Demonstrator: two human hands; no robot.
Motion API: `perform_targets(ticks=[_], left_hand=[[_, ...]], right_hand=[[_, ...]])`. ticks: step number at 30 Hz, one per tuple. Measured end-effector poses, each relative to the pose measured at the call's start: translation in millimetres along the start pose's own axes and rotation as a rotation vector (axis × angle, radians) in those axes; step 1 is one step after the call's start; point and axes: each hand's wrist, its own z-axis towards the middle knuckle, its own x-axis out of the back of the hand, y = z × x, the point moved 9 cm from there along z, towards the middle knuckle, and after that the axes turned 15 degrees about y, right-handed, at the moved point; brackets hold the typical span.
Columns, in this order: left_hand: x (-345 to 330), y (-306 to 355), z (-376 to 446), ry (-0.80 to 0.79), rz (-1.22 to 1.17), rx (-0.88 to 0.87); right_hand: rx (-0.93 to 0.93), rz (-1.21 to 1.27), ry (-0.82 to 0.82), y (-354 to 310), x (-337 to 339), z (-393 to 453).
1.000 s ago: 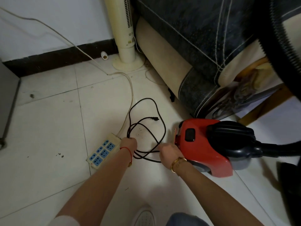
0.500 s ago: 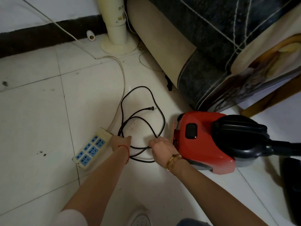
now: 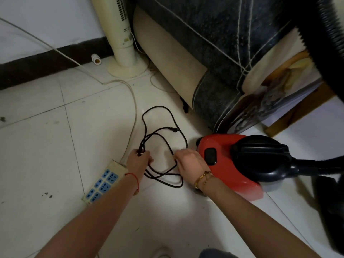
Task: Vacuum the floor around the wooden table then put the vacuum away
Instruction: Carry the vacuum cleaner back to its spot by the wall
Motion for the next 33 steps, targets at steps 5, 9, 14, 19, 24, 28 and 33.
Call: perform_targets(ticks=[5,9,14,19,24,28,33], left_hand=[[-20.6,71.3,-56.9,-0.271,-0.182,-0.044],[-40.2,113.5,-117.2,-0.446,-0.191,-0.130],[-52.9,149.7,-189.3,-0.550,-0.122,-0.349],[-68.8,154.3,-236.2,-0.653,-0.111,-0.456],[-91.0,163.7,-256.7,-0.586,0.105,-0.724],[-118.7,165.0,-275.2,-0.543,0.392,-0.955],[-150.3,152.0,-302.9,-0.484,0.691,-1.224]], right_hand=[[-0.096,0.040,0.163,8.1,62.7,0.6],[-0.127,0.014,0.298,11.1,118.6,-7.6],[-0.097,-0.028,0.462,8.9,193.5,-22.0],[0.047,-0.080,0.524,-1.0,253.4,-48.9],[0.088,-0.143,0.703,4.1,310.1,-78.6],[0.009,-0.170,0.847,25.0,347.5,-94.1],[-0.218,-0.336,0.848,77.7,366.8,-109.7]])
